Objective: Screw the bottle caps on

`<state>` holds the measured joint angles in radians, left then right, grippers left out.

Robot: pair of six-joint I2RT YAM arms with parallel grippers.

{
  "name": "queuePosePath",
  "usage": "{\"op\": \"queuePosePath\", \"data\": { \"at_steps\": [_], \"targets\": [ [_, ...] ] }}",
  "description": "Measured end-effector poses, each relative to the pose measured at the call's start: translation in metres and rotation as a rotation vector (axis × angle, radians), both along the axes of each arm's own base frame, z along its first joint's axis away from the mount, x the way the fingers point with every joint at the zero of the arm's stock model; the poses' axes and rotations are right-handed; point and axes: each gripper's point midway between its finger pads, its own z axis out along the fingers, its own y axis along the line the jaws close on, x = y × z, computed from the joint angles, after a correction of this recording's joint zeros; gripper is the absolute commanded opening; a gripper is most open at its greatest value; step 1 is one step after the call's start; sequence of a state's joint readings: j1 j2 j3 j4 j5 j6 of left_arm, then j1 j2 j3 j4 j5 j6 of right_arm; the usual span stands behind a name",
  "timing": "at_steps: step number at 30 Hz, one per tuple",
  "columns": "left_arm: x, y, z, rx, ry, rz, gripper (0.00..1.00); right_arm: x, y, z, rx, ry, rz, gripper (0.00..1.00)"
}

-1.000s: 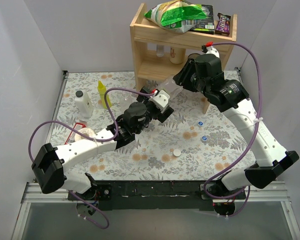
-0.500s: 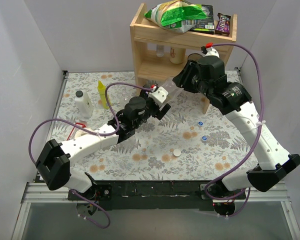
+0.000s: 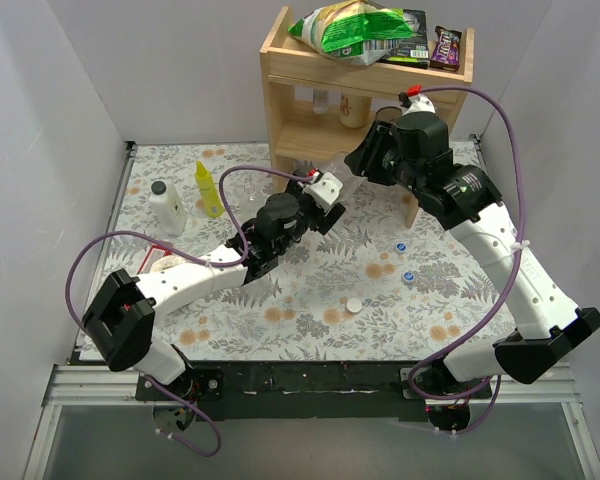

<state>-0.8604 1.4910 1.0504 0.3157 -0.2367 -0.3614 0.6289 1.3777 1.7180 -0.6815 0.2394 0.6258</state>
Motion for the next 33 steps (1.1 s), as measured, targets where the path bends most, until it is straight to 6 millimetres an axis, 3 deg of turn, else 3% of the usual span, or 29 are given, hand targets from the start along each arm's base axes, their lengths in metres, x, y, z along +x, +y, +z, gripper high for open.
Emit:
{"op": "queuePosePath", "data": {
  "at_steps": [1,4,5,7,9,10,12,13,16,19,23,25,29,30,31,33],
  "targets": [
    [0.001,-0.001,0.0,0.003,-0.008,0.001,0.5,0.001,0.0,0.0,-0.001,-0.003,-0.002,0.01],
    [0.002,-0.004,-0.001,0.018,-0.024,0.0,0.34,0.002,-0.001,0.001,-0.007,-0.009,-0.004,0.01],
    [0.003,-0.004,0.0,0.021,-0.031,0.0,0.14,0.002,-0.002,0.001,-0.008,-0.01,-0.004,0.01],
    [0.004,-0.004,0.001,0.022,-0.038,0.004,0.0,0.003,-0.001,0.001,-0.01,-0.014,0.001,0.01],
    [0.005,-0.003,0.001,0.025,-0.04,0.004,0.0,0.003,-0.001,0.002,-0.013,-0.019,0.007,0.01],
    [0.006,-0.002,0.001,0.025,-0.04,0.003,0.0,0.003,0.0,0.002,-0.017,-0.023,0.012,0.1],
    [0.006,0.0,0.0,0.03,-0.033,-0.008,0.0,0.004,0.001,0.001,-0.022,-0.033,0.021,0.31],
    [0.006,0.001,0.0,0.032,-0.025,-0.019,0.0,0.004,0.001,0.0,-0.028,-0.036,0.029,0.55],
    [0.003,0.007,-0.003,0.022,0.029,-0.077,0.0,-0.001,0.006,0.0,-0.055,-0.067,0.094,0.8],
    [0.011,0.032,-0.013,-0.002,0.13,-0.077,0.0,-0.024,-0.001,0.01,-0.101,-0.138,0.195,0.85],
    [0.018,0.06,-0.019,-0.046,0.227,-0.08,0.0,-0.071,-0.025,0.052,-0.118,-0.326,0.301,0.82],
    [0.011,0.06,-0.017,-0.081,0.268,-0.13,0.0,-0.09,-0.036,0.074,-0.133,-0.427,0.343,0.71],
    [-0.009,0.049,-0.007,-0.149,0.338,-0.257,0.0,-0.112,-0.053,0.115,-0.237,-0.58,0.413,0.76],
    [-0.013,0.045,-0.001,-0.169,0.355,-0.286,0.0,-0.111,-0.055,0.115,-0.274,-0.58,0.418,0.77],
    [-0.015,0.043,0.005,-0.188,0.363,-0.305,0.0,-0.108,-0.057,0.108,-0.323,-0.567,0.426,0.89],
    [-0.017,0.04,0.021,-0.225,0.365,-0.327,0.0,-0.092,-0.06,0.078,-0.438,-0.488,0.43,0.91]
  ]
}}
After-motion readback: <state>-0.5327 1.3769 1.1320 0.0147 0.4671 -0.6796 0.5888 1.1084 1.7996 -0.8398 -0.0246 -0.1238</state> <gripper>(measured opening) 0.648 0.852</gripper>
